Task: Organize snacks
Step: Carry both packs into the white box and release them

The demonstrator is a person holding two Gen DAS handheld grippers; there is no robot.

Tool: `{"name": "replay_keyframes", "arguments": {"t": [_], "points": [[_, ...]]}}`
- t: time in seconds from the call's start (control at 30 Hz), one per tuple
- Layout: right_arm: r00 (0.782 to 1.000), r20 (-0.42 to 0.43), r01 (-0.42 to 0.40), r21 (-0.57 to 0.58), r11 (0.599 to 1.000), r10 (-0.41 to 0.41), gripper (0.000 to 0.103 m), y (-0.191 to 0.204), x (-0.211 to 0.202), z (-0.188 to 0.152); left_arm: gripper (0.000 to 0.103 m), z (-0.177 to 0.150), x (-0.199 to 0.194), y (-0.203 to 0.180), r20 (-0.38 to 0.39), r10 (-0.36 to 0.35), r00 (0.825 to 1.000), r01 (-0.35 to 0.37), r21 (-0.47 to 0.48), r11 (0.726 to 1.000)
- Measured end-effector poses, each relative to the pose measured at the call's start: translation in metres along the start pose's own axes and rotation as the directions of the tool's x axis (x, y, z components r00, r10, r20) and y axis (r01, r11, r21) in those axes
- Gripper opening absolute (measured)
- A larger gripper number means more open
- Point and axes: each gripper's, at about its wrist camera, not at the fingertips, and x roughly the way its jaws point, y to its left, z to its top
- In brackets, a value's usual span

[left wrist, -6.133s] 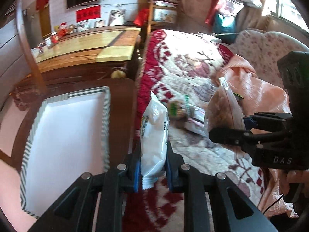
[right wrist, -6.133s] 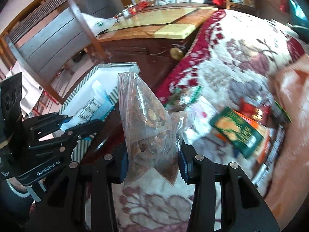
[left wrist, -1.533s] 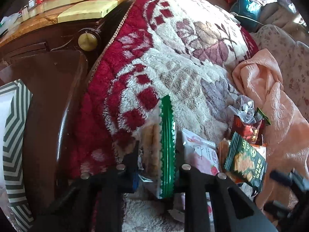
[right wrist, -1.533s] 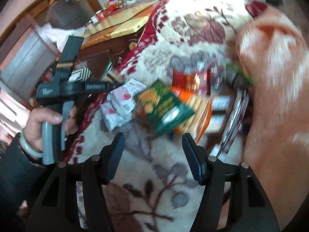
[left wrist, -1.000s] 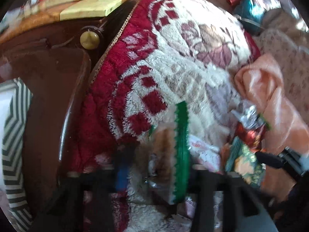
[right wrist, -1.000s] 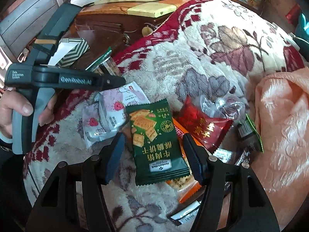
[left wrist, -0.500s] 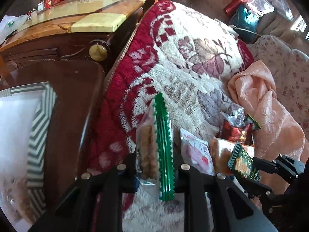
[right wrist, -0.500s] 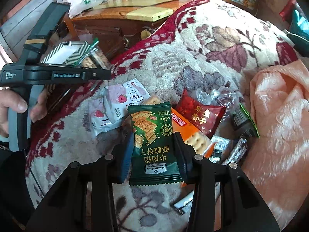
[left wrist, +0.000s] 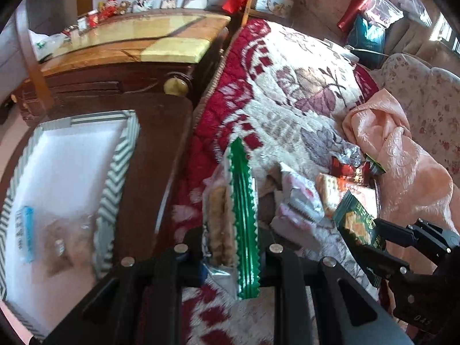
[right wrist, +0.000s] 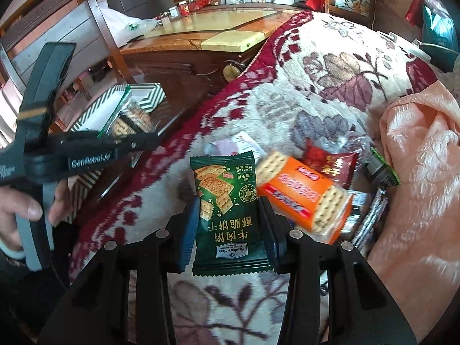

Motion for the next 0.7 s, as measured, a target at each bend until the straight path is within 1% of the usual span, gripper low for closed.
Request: {"name": "replay_keyframes", "arguments": {"t": [0.23,0.7], "points": [[1.000,0.013,-0.023,0.000,1.000,0.023,0.040,0.030,0.002,0.004,0.023,-0.017,-0.024,0.019,0.038,0.057,0.998,-0.056,-0.006,0.998],[0.997,-0.017,-0.077,-0.073,0.994,0.076,0.040,0.089,0.018,0.018,0.023,-0.036,-0.056,0.079,0.079,0.133,0.988,-0.123,-0.116,0.986]]}}
